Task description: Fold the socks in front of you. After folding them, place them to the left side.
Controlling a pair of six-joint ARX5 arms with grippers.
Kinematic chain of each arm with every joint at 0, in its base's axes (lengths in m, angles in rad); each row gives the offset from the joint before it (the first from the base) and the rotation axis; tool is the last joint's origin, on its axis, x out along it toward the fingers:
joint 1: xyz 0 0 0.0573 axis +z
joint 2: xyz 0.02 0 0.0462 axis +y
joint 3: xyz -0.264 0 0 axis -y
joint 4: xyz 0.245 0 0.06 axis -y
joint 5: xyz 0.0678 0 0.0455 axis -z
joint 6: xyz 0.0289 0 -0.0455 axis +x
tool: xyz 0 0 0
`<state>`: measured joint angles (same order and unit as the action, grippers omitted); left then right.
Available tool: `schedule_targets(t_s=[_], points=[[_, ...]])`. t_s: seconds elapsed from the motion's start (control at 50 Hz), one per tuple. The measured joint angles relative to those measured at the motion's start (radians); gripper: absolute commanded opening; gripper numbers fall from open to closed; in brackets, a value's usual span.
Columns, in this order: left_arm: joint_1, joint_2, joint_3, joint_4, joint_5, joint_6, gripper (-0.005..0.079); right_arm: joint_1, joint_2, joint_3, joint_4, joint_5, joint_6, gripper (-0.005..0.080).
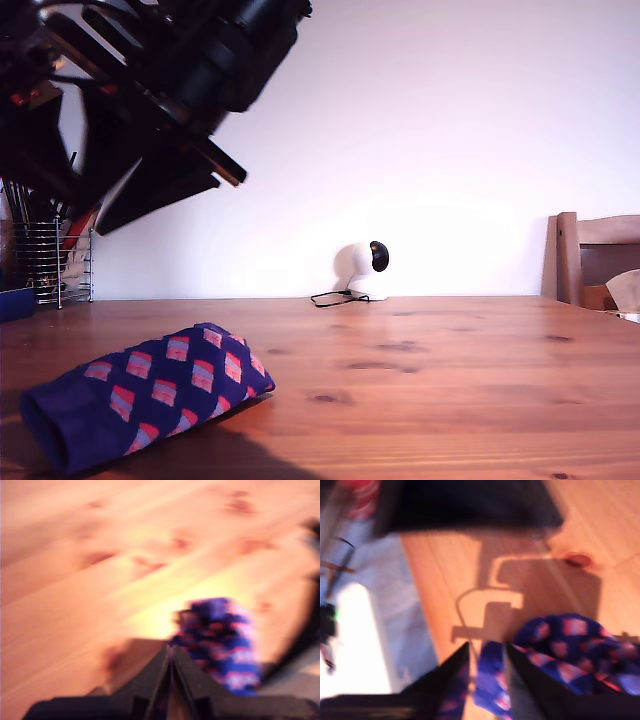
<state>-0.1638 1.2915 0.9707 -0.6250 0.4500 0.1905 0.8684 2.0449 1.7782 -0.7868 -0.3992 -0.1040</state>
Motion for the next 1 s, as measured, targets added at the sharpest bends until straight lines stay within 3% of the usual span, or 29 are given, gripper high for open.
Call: schedule_targets(t_s=[0.2, 0.38, 0.42, 0.56, 0.6, 1.0], points=[[-0.042, 0.013, 0.0, -0.004, 0.031, -0.004, -0.0021, -0.085, 0.0, 0.0, -0.038, 0.045, -0.051, -0.0011], [-0.077, 0.122, 0.0, 0.011, 0.045, -0.004, 0.0008, -0.195, 0.0, 0.0, -0.062, 0.048, -0.067, -0.0011], [-0.086, 0.152, 0.0, 0.021, 0.046, -0.004, 0.0091, -0.215, 0.0, 0.0, -0.068, 0.048, -0.079, -0.0011], [-0.11, 0.23, 0.0, 0.063, 0.047, -0.005, 0.0545, -0.247, 0.0, 0.0, -0.084, 0.05, -0.101, -0.0011], [-0.114, 0.246, 0.0, 0.082, 0.046, -0.004, 0.0593, -0.249, 0.0, 0.0, -0.087, 0.05, -0.106, -0.0011], [-0.179, 0.43, 0.0, 0.048, 0.082, 0.038, 0.0602, -0.267, 0.0, 0.0, -0.089, 0.047, -0.13, -0.0011]])
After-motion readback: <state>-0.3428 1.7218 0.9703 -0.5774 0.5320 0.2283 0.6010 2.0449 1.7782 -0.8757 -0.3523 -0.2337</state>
